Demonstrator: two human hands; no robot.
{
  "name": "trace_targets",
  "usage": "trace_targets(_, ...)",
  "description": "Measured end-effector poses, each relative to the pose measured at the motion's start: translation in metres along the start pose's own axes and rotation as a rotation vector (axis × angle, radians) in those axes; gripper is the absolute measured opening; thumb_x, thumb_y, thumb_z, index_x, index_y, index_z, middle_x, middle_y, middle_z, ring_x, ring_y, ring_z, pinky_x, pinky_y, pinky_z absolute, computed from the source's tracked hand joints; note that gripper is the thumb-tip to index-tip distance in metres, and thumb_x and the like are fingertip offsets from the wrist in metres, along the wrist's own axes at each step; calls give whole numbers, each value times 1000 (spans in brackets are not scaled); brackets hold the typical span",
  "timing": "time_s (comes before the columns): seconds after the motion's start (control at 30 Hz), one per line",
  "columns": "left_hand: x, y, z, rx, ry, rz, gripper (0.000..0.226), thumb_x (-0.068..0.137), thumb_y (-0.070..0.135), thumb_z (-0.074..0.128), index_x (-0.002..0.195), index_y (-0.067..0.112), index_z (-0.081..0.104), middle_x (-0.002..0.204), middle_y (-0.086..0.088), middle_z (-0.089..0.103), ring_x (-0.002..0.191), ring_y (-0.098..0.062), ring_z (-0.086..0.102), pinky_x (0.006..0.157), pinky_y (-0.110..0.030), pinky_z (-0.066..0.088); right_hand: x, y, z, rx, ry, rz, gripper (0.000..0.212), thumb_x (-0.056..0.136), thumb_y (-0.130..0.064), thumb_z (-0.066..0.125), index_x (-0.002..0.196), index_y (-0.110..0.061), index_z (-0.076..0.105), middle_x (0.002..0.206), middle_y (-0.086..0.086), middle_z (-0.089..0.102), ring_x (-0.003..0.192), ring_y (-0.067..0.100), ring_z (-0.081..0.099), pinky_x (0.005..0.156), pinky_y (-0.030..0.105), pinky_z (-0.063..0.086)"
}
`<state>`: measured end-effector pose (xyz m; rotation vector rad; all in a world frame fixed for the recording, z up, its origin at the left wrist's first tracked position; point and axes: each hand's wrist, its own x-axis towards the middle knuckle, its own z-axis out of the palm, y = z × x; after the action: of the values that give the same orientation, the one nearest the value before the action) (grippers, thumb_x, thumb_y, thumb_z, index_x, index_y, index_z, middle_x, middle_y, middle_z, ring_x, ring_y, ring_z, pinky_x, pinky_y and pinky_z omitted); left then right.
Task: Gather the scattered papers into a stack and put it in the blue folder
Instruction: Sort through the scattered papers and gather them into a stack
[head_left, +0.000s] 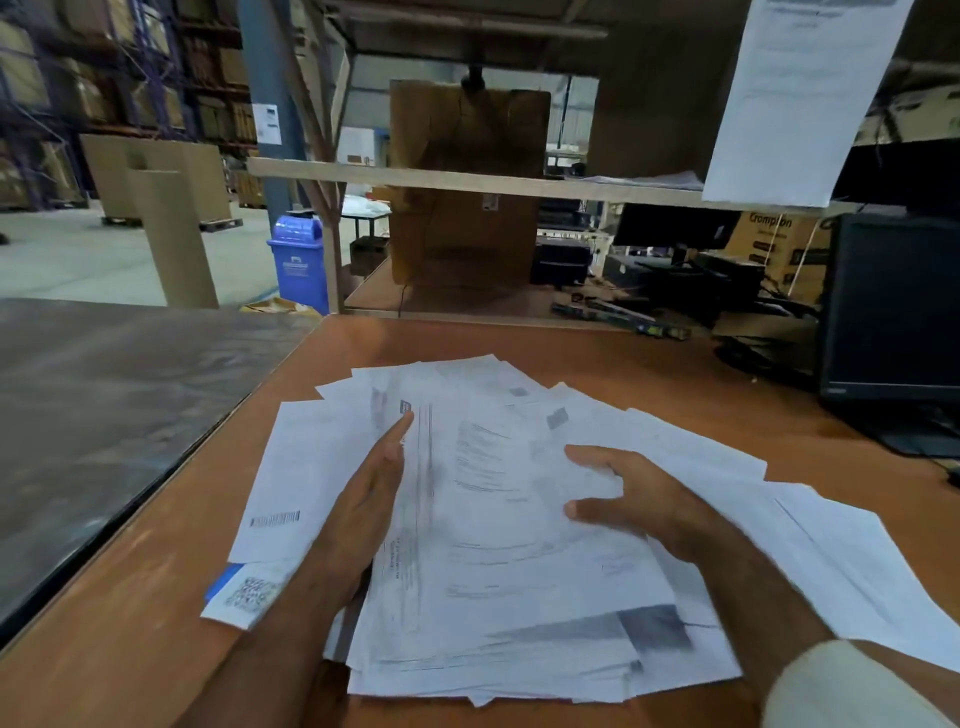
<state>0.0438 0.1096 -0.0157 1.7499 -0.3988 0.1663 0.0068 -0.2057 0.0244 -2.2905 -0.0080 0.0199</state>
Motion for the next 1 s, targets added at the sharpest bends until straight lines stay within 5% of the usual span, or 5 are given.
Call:
trace_targets(0.13, 0, 5, 2, -36, -69, -58, 45, 96, 67, 50, 137, 51, 58, 146, 32, 51, 137, 11, 42, 116, -25, 32, 16, -24, 12, -3, -88, -85, 84, 72, -38, 91, 145, -37, 51, 144, -24, 49, 114, -21, 47, 93, 2, 37)
trace_targets(0.33, 0, -3, 0, -50, -52, -105, 52, 89, -11, 62, 108, 35, 80, 134, 19, 65, 126, 1, 56, 103, -23, 47, 23, -30, 23, -386, 33, -20, 102, 80, -69, 70, 159, -36, 17, 164, -4, 30, 146, 20, 36, 115, 40, 36)
trace_targets(0.53, 0, -3, 2, -85, -30, -105, 56, 88, -18, 55, 98, 30, 82, 118, 30, 70, 114, 8, 61, 94, -25, 50, -24, 25, 3, -821, 59, 412, 92, 83, -89, 25, 155, -32, 26, 165, 1, 27, 145, 35, 36, 115, 62, 25)
trace_targets(0.83, -2, 0, -2, -28, 33, -54, 48, 88, -21, 51, 102, 15, 80, 129, 3, 68, 124, -17, 58, 104, -37, 44, -59, 47, -30, -378, -49, -11, 52, 74, -77, 56, 101, -36, 71, 107, -21, 64, 105, 3, 57, 99, 45, 45)
trace_targets(1.0, -4, 2, -10, 11, 106, -65, 45, 89, -18, 52, 103, 14, 79, 129, -1, 67, 124, -22, 57, 104, -39, 44, -62, 73, -19, -666, 69, 152, 79, 86, -85, 28, 150, -39, 36, 161, -16, 31, 148, 15, 29, 121, 55, 18)
